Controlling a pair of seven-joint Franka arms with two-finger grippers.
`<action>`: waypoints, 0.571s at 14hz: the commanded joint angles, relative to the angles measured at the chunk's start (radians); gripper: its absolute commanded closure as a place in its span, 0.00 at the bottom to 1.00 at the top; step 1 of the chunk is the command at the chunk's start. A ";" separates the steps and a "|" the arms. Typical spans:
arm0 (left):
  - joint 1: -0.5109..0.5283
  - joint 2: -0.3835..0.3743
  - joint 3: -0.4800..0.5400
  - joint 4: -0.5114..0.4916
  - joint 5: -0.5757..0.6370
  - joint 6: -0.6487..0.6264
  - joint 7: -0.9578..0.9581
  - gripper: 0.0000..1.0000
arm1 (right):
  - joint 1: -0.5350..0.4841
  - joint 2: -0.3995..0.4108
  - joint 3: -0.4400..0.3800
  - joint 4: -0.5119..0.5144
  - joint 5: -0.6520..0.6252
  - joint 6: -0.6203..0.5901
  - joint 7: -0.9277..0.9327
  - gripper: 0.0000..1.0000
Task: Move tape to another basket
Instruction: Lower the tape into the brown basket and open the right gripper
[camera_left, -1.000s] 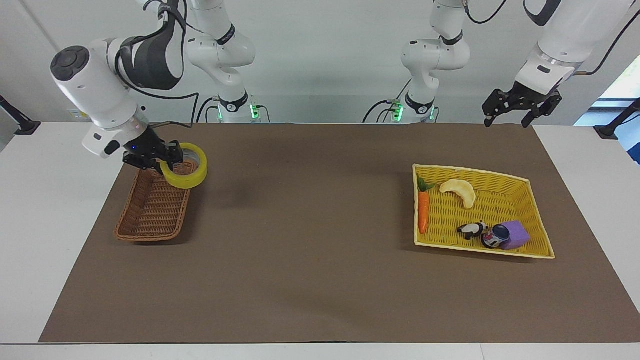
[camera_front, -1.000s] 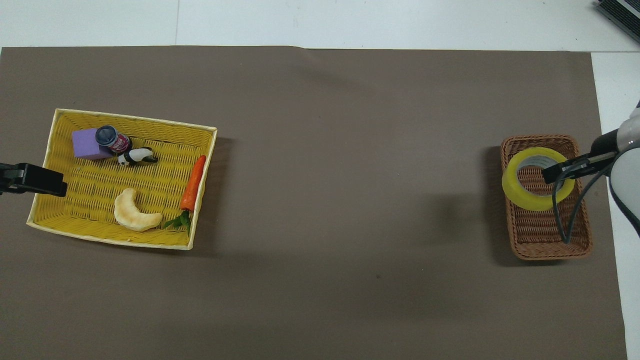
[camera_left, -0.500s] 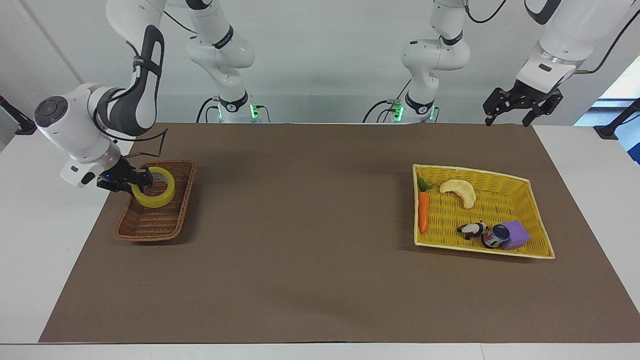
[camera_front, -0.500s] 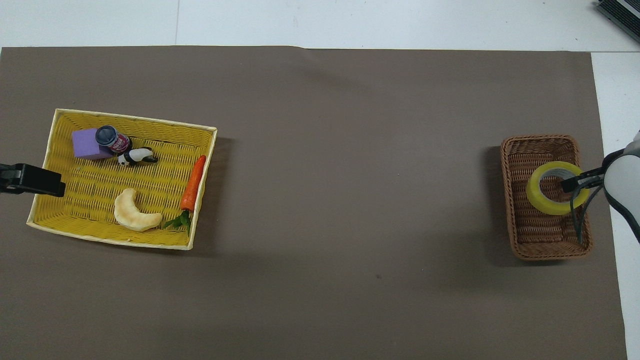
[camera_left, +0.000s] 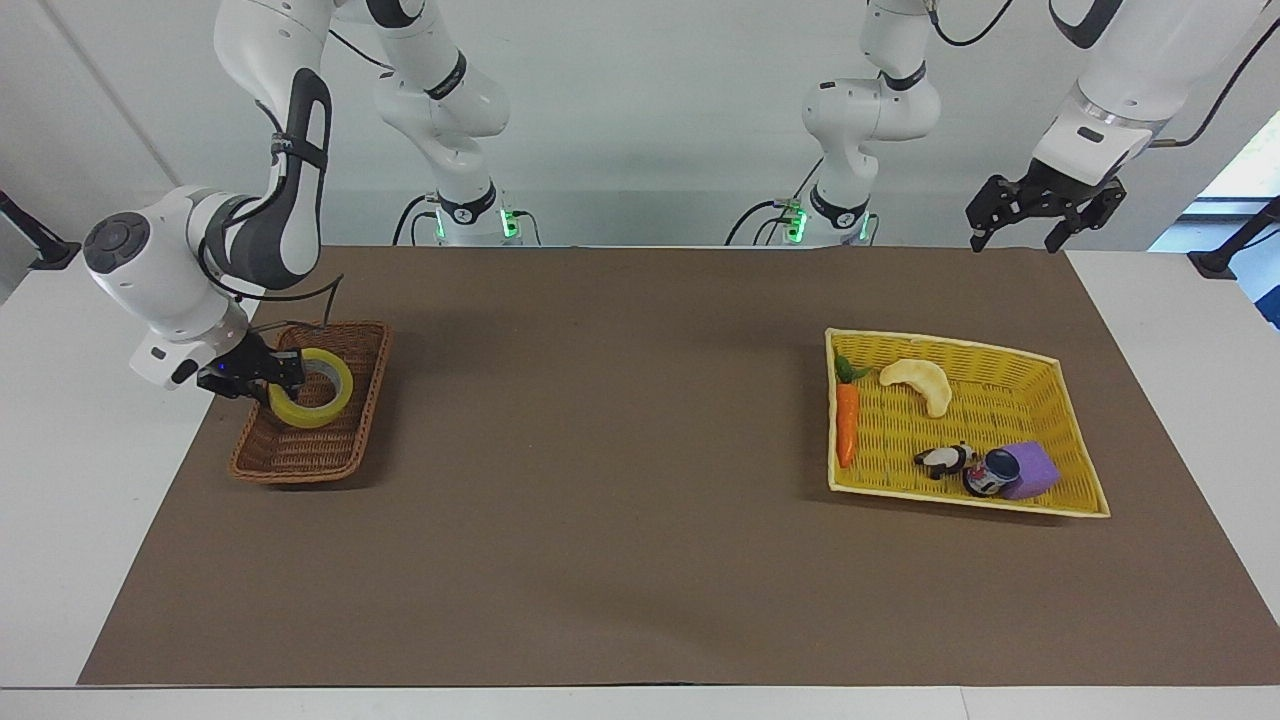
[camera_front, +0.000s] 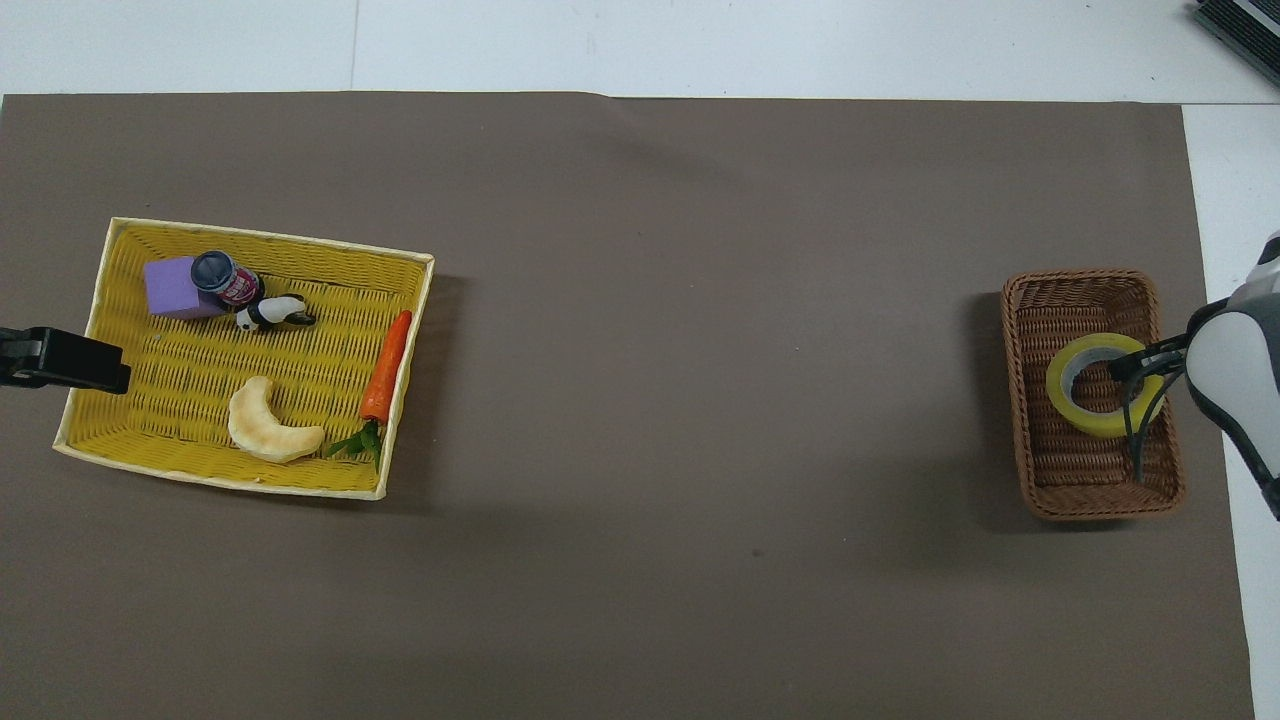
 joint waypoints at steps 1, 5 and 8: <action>0.004 -0.011 -0.001 0.006 0.007 -0.018 0.004 0.00 | -0.014 -0.008 0.013 -0.002 0.004 0.011 -0.009 0.00; 0.004 -0.011 -0.001 0.006 0.007 -0.018 0.004 0.00 | -0.001 -0.020 0.019 0.071 0.005 -0.046 -0.007 0.00; 0.004 -0.011 -0.001 0.006 0.007 -0.018 0.004 0.00 | 0.001 -0.062 0.096 0.136 0.048 -0.125 0.138 0.00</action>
